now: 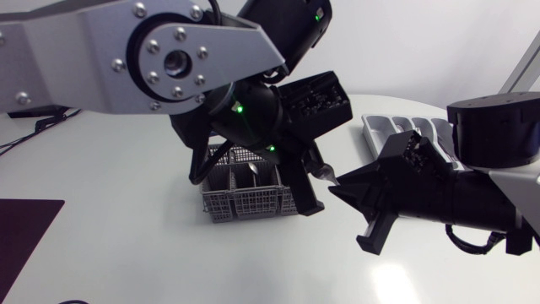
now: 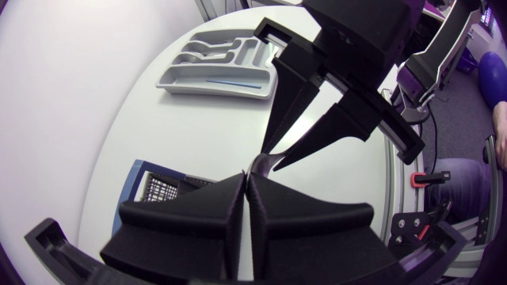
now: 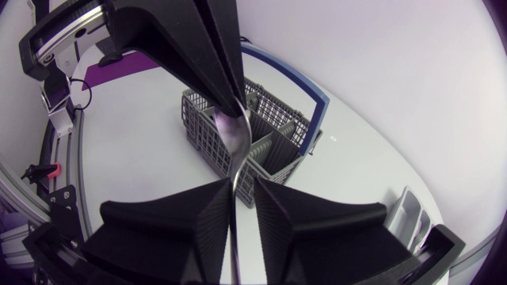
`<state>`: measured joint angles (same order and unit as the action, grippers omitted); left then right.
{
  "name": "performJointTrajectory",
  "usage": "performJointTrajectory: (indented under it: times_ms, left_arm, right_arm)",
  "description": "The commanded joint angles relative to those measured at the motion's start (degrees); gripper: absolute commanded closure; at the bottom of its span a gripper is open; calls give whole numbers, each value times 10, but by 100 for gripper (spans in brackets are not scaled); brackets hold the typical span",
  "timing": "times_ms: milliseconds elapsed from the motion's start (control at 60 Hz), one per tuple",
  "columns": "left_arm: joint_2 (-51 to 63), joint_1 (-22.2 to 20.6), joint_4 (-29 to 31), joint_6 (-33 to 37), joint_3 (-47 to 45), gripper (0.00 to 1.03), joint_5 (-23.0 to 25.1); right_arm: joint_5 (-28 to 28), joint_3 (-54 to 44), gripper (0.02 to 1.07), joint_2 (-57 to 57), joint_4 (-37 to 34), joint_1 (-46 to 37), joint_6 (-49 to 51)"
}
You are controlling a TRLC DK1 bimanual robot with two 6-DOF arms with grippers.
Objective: Sort the cutlery from the basket into the organizer compartments.
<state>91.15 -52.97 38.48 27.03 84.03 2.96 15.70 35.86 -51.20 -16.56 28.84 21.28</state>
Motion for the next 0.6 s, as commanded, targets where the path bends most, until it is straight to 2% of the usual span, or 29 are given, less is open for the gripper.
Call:
performJointTrajectory:
  times_ms: [0,200,267,333,500,583]
  left_arm:
    - [8,-4,-3,8,-4,100,-1]
    - [6,-6,-11,13,-12,100,-9]
    - [6,-7,-13,12,-12,94,-9]
    - [6,-9,-15,12,-12,93,-12]
    - [4,-12,-15,13,-16,78,-16]
    - [1,-12,-17,12,-14,64,-23]
  right_arm:
    - [6,-5,102,-6,-11,4,7]
    - [8,-1,102,-4,-32,4,6]
    - [8,-2,102,-4,-37,3,6]
    - [8,-1,102,0,-41,2,6]
    - [26,4,102,3,-56,-11,6]
    - [28,4,102,7,-60,-12,7]
